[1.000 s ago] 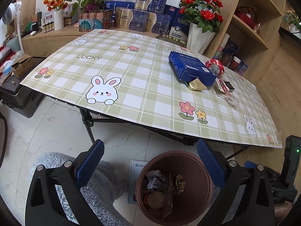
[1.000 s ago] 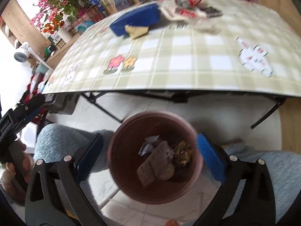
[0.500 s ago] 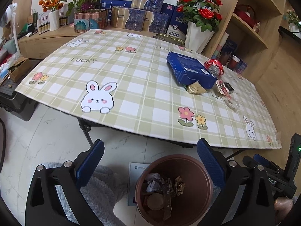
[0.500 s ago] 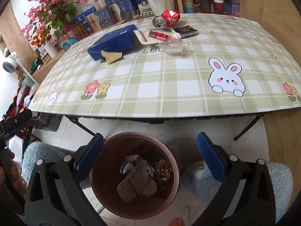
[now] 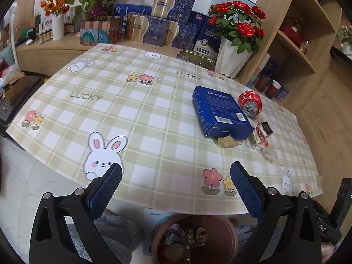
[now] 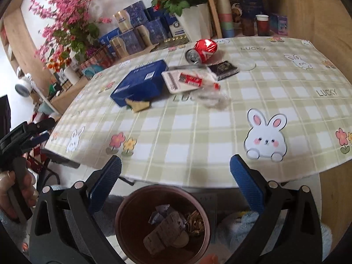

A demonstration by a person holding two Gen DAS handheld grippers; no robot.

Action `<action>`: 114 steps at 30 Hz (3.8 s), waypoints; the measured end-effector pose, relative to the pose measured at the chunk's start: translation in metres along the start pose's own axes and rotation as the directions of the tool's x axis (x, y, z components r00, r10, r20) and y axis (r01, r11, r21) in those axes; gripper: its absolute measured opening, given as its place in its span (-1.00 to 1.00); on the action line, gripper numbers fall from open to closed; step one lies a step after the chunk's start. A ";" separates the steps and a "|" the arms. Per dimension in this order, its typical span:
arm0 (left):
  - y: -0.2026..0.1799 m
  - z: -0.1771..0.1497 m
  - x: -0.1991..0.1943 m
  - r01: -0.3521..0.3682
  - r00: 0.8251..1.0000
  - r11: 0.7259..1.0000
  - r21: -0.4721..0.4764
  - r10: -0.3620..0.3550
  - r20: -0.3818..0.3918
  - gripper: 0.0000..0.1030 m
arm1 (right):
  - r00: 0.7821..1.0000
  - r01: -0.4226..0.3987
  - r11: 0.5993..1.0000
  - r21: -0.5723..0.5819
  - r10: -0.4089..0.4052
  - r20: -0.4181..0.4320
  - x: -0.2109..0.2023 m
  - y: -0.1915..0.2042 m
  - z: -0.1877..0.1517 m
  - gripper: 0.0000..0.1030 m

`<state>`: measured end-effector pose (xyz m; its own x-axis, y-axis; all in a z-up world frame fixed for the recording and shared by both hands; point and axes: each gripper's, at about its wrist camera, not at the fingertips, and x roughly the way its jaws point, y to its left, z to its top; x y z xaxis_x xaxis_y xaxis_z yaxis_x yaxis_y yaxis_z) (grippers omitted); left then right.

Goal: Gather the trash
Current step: 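Reach the left gripper to the blue luckin coffee box and grasp it, then lift the blue box with the left gripper while the right gripper grasps the clear plastic bag, then drop the blue box into the bin with the left gripper while the right gripper carries the plastic bag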

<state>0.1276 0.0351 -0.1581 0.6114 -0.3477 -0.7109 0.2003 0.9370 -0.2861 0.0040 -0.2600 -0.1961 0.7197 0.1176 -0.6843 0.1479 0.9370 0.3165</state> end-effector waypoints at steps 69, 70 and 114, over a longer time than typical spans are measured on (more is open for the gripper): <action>-0.043 0.135 0.137 0.472 0.873 0.854 -0.220 -0.488 -0.022 -0.72 | 0.988 0.147 0.988 -0.056 -0.149 -0.033 0.090 -0.047 0.079 0.89; -0.048 0.137 0.128 0.468 0.878 0.864 -0.184 -0.478 -0.010 -0.72 | 0.988 0.147 0.987 -0.061 -0.149 -0.033 0.092 -0.047 0.079 0.89; -0.047 0.036 -0.036 0.395 0.919 0.917 0.065 -0.395 -0.002 -0.72 | 0.997 -0.074 0.994 -0.078 0.073 -0.017 0.020 0.006 0.043 -0.46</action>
<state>0.1233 0.0049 -0.0959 0.4804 -0.6900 -0.5414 0.4745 0.7237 -0.5012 0.0483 -0.2664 -0.1794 0.7167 0.1916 -0.6706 0.0405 0.9485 0.3142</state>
